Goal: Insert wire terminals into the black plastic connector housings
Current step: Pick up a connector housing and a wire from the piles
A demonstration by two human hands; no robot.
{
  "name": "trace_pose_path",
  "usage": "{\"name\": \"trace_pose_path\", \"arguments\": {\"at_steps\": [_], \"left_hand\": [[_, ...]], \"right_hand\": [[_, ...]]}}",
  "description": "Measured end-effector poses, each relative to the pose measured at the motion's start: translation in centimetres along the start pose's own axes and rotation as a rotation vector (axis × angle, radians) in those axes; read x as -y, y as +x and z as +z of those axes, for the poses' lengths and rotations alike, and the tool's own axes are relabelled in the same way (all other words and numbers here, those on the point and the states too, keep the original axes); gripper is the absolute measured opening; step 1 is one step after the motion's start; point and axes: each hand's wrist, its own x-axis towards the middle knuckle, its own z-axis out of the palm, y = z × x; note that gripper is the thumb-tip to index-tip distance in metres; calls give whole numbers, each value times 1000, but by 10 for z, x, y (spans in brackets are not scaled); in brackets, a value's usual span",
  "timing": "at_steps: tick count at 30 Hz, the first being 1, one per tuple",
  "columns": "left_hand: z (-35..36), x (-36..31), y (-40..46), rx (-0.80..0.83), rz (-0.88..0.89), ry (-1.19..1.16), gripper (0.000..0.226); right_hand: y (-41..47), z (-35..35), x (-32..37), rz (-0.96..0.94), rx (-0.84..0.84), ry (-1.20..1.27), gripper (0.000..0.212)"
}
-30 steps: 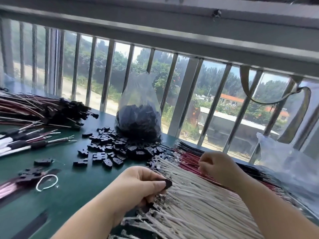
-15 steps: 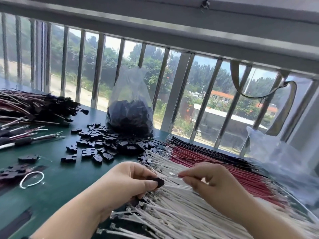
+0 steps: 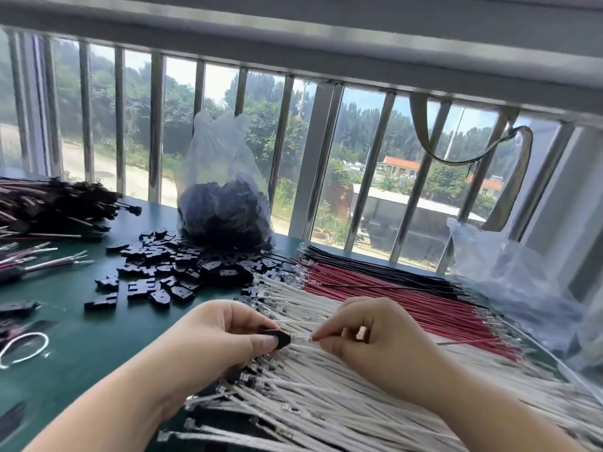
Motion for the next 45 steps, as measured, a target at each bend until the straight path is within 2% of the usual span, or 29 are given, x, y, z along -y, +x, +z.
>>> {"name": "trace_pose_path", "arguments": {"at_steps": [7,15,21,28,30,32,33,35,37,39,45], "left_hand": [[-1,1,-1,33,9,64,12],[1,-7,-6,47,-4,16,9],[3,-11,-9,53,-50,-45,17],[9,-7,-9,-13,-1,7,12],[10,-6,-8,-16,7,41,13],[10,-6,-7,-34,-4,23,12],[10,-5,-6,-49,-15,9,12],[9,-4,-5,-68,-36,11,12],[8,-3,-5,-72,-48,5,10],[7,-2,-4,-68,-52,1,10],[5,-2,-4,-37,-46,15,11]], "right_hand": [[0,3,0,-12,1,40,16],[-2,2,1,-20,-25,77,17],[-2,6,0,-74,-55,-40,23],[-2,13,3,-149,-66,-84,30],[-1,15,3,-148,-50,-88,28],[-2,14,2,-123,-48,-82,12],[-2,11,2,-112,-60,-86,16],[-2,7,-2,-89,-150,-17,44],[0,2,-4,-42,-269,97,45],[1,-1,-8,-23,-303,143,45],[3,5,-15,-74,-169,-106,27]]}}
